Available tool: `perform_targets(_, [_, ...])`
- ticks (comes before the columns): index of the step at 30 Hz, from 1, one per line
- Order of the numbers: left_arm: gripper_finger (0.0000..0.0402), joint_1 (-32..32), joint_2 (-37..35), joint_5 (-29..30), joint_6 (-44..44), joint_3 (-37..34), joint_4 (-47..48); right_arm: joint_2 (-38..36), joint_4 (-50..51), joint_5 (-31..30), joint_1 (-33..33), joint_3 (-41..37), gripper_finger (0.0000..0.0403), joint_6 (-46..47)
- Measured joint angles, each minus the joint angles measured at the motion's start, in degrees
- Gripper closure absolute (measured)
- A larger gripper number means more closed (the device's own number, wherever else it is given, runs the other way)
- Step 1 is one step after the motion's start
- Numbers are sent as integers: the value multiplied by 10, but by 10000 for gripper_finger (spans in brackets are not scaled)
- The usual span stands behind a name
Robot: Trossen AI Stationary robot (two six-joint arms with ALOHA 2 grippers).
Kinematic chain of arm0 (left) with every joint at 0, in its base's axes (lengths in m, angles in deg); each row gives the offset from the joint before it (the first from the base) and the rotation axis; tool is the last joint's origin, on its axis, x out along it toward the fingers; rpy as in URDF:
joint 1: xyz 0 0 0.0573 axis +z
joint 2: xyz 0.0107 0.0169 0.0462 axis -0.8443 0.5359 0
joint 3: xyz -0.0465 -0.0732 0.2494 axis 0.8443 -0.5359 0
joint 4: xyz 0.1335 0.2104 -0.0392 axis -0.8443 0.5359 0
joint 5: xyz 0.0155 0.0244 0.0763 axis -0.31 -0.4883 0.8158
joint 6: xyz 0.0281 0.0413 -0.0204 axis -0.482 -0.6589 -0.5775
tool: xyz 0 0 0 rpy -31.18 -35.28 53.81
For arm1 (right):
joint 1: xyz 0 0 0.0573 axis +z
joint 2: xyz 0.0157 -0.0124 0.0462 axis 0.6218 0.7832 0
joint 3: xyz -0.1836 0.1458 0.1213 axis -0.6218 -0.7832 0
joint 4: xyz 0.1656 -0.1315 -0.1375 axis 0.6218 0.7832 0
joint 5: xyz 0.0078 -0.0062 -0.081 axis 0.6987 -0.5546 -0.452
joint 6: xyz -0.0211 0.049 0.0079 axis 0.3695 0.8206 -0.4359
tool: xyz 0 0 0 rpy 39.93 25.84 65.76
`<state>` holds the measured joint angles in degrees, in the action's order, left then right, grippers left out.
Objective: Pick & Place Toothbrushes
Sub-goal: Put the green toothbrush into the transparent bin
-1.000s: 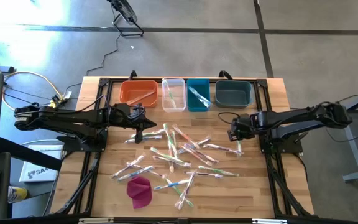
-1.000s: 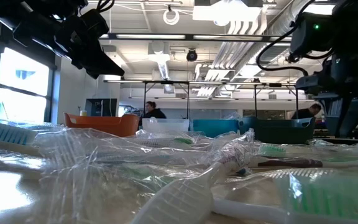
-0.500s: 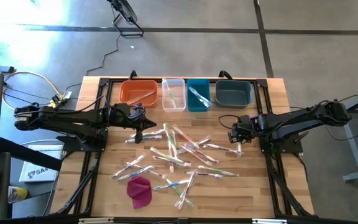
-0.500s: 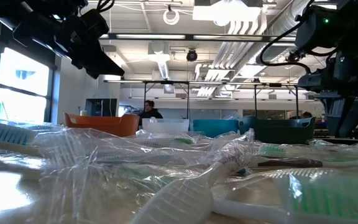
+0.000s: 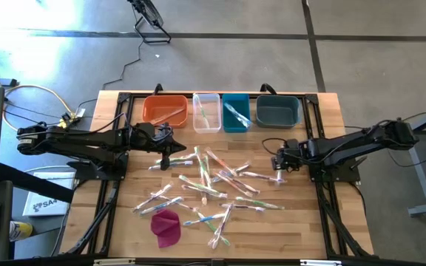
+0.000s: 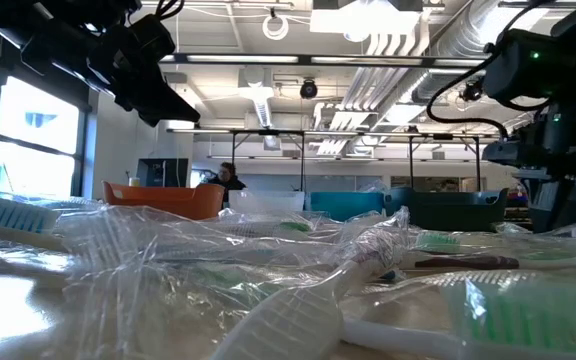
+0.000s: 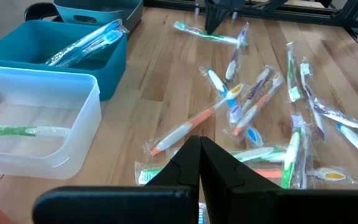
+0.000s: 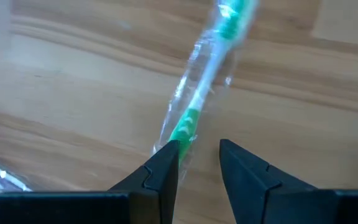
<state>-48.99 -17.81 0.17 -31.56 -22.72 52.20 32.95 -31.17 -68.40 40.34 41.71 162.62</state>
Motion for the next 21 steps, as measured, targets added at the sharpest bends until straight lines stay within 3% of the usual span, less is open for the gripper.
perform_targets(21, [401,0,0,0,0,0,0,0,-24,7,0,-1,293,19])
